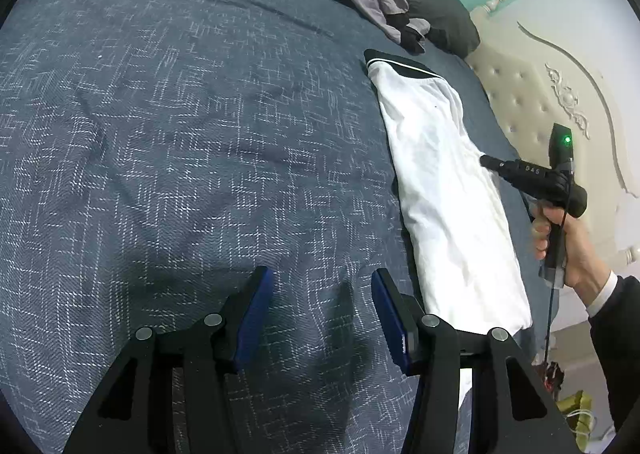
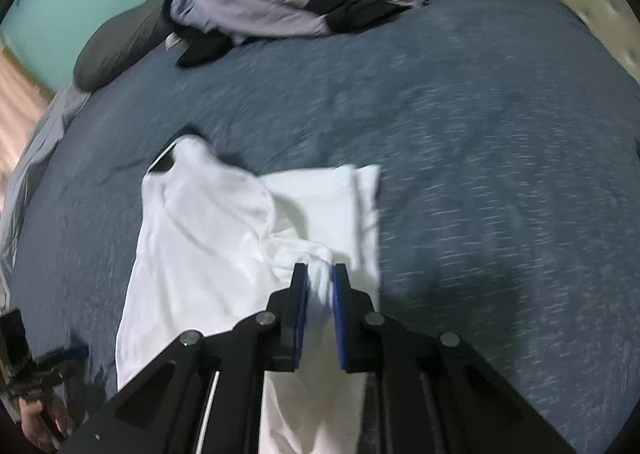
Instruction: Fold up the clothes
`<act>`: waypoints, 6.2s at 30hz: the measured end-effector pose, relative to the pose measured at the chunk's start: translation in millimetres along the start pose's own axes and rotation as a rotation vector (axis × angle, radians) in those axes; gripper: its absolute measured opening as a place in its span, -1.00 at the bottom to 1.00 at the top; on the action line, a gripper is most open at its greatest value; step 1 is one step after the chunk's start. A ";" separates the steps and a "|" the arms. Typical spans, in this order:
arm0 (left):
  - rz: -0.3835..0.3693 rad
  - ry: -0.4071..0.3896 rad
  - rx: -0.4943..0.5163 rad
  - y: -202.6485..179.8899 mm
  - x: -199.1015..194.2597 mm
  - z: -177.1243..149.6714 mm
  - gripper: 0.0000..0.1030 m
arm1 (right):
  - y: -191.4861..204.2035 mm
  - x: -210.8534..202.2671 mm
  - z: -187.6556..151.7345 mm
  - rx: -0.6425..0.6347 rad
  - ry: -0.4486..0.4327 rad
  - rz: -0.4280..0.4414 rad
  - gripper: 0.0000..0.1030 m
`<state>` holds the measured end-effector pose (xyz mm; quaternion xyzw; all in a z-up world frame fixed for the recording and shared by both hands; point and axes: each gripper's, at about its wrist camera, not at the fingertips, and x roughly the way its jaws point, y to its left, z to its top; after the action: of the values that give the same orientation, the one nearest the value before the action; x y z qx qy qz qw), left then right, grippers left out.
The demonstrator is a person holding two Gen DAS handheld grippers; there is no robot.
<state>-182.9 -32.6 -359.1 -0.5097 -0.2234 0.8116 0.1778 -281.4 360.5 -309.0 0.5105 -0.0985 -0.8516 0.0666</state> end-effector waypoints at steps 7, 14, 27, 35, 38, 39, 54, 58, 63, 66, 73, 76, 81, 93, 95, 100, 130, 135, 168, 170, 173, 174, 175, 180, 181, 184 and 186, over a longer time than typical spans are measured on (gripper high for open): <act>-0.002 0.000 -0.003 0.9 -1.1 -0.9 0.08 | -22.4 -12.7 3.8 0.143 -0.045 -0.007 -0.78; -0.002 0.000 -0.003 1.0 -1.1 -1.1 0.08 | -18.3 -17.0 16.0 0.157 -0.053 0.043 -0.74; -0.001 0.001 -0.002 1.2 -0.3 -1.4 0.08 | -21.4 8.3 12.0 0.118 0.002 0.044 -0.81; 0.001 0.000 0.000 1.7 -0.8 -1.7 0.08 | -53.8 5.6 8.5 0.262 -0.035 0.048 -0.97; 0.002 0.001 0.000 1.3 0.7 -0.6 0.08 | -58.9 5.3 8.6 0.270 -0.036 0.044 -0.97; 0.003 0.000 0.001 1.0 0.7 -0.6 0.08 | -59.7 5.0 9.0 0.271 -0.037 0.049 -0.97; 0.002 0.001 0.006 0.7 1.4 0.1 0.08 | 4.9 19.6 49.1 -0.007 -0.009 0.110 -0.36; 0.001 0.001 0.006 0.9 1.0 -0.1 0.08 | 15.5 37.9 48.9 -0.075 0.049 0.072 -0.36; 0.000 0.002 0.006 1.2 2.1 1.3 0.08 | 18.6 47.4 47.3 -0.100 0.052 0.054 -0.79; 0.000 0.002 0.006 1.1 2.4 1.3 0.08 | 12.6 43.3 50.6 -0.068 0.011 0.075 -0.95; 0.002 0.001 0.008 0.6 1.2 0.4 0.08 | -4.3 42.0 61.0 -0.009 -0.028 0.016 -0.96; 0.001 0.002 0.007 0.7 0.9 0.3 0.08 | -8.8 44.5 63.7 0.001 -0.028 -0.004 -0.97; -0.002 0.002 0.009 -1.5 -0.6 2.1 0.08 | -12.4 40.3 54.3 0.041 -0.045 0.059 -0.96; -0.070 0.045 0.058 -50.2 5.1 -4.9 0.08 | -35.4 -10.8 13.9 0.189 -0.035 0.145 -0.38; -0.079 0.058 0.065 -59.5 7.3 -7.5 0.08 | -37.5 -20.2 0.0 0.197 -0.012 0.186 -0.38; -0.083 0.124 0.066 -75.6 18.9 -15.8 0.08 | -25.8 -33.4 -24.6 0.125 0.045 0.205 -0.38; -0.110 0.271 0.127 -117.0 57.3 -37.2 -0.87 | -54.6 -28.7 -80.1 0.295 0.075 0.247 -0.95; -0.117 0.272 0.118 -111.6 50.4 -41.9 -0.82 | -53.9 -37.8 -79.1 0.310 0.079 0.302 -0.91; -0.119 0.305 0.170 -112.3 33.7 -55.6 -0.85 | -31.0 -82.3 -145.4 0.127 0.160 0.268 -0.97; -0.125 0.305 0.169 -112.6 33.4 -56.3 -0.88 | -32.8 -79.7 -148.3 0.130 0.170 0.259 -0.97; -0.138 0.308 0.155 -109.6 33.2 -57.1 -0.89 | -37.7 -74.4 -150.6 0.159 0.170 0.254 -0.97; -0.139 0.306 0.151 -108.7 31.8 -57.1 -0.89 | -38.0 -72.6 -150.7 0.165 0.171 0.252 -0.97; -0.140 0.303 0.147 -107.9 30.4 -57.1 -0.90 | -38.9 -72.0 -151.6 0.174 0.176 0.243 -0.97; -0.130 0.316 0.154 -108.3 34.9 -58.8 -0.90 | -41.8 -67.0 -154.1 0.166 0.201 0.235 -0.98; -0.128 0.316 0.153 -108.0 36.0 -59.1 -0.89 | -42.3 -64.7 -154.0 0.169 0.207 0.234 -0.98; -0.129 0.307 0.148 -106.6 35.2 -58.2 -0.89 | -36.2 -68.3 -147.3 0.137 0.178 0.243 -0.97; -0.138 0.304 0.133 -103.4 35.6 -57.9 -0.88 | -36.8 -68.3 -143.6 0.139 0.185 0.248 -0.96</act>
<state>-138.9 82.8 -351.5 -0.5970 -0.1740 0.7243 0.2980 -123.0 396.6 -325.1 0.5740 -0.2128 -0.7774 0.1448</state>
